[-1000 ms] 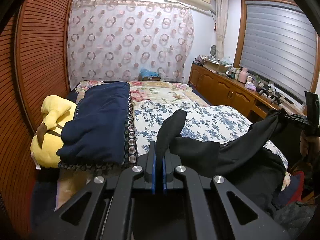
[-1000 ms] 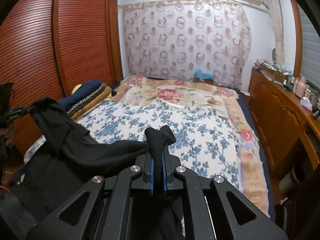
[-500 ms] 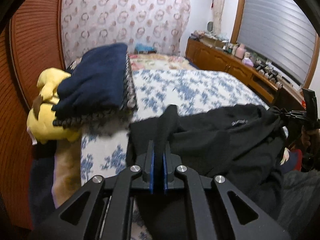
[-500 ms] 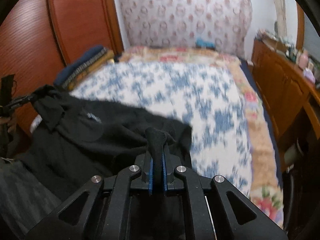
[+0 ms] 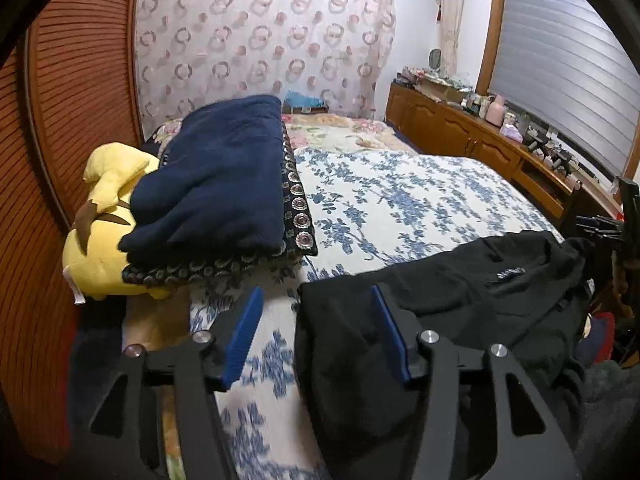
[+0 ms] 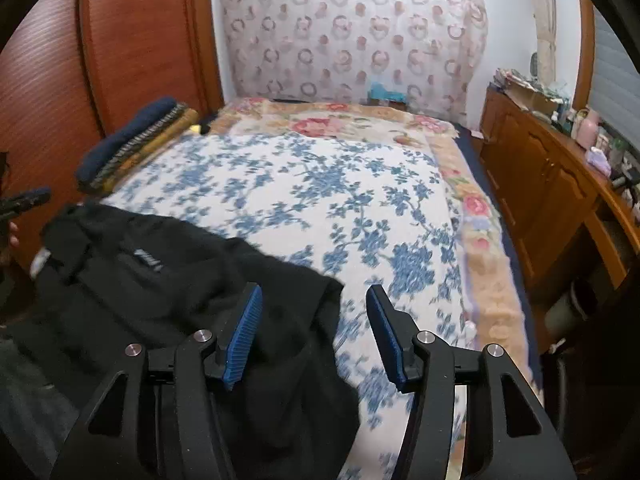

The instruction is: Fold small clothes

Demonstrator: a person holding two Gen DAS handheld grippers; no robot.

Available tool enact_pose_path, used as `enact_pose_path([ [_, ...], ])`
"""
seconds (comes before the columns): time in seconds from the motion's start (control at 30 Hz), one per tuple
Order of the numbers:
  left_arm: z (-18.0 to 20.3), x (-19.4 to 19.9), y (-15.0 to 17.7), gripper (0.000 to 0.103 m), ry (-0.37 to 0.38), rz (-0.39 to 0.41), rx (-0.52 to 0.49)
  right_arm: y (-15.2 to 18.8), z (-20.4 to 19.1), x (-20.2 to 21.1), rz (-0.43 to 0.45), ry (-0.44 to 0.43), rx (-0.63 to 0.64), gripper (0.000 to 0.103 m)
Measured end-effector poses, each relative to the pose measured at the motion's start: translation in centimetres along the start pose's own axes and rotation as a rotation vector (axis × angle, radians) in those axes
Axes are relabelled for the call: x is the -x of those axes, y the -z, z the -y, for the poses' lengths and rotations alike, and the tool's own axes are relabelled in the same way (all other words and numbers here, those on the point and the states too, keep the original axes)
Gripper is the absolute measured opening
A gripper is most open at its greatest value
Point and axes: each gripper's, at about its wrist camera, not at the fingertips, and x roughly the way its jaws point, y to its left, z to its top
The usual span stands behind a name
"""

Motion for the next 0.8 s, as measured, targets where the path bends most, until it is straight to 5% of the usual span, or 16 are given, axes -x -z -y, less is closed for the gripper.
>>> enact_pose_path([
  [0.3,-2.3,-6.5,-0.6,0.055,-0.021,-0.125,0.032,-1.5,0.7,-6.2,-0.079,-0.03,-0.005,0.056],
  [0.8,-0.7,-7.5,0.5,0.055,0.024,-0.202,0.0,-1.1,0.9,-8.4,-0.139,-0.058,-0.001,0.062],
])
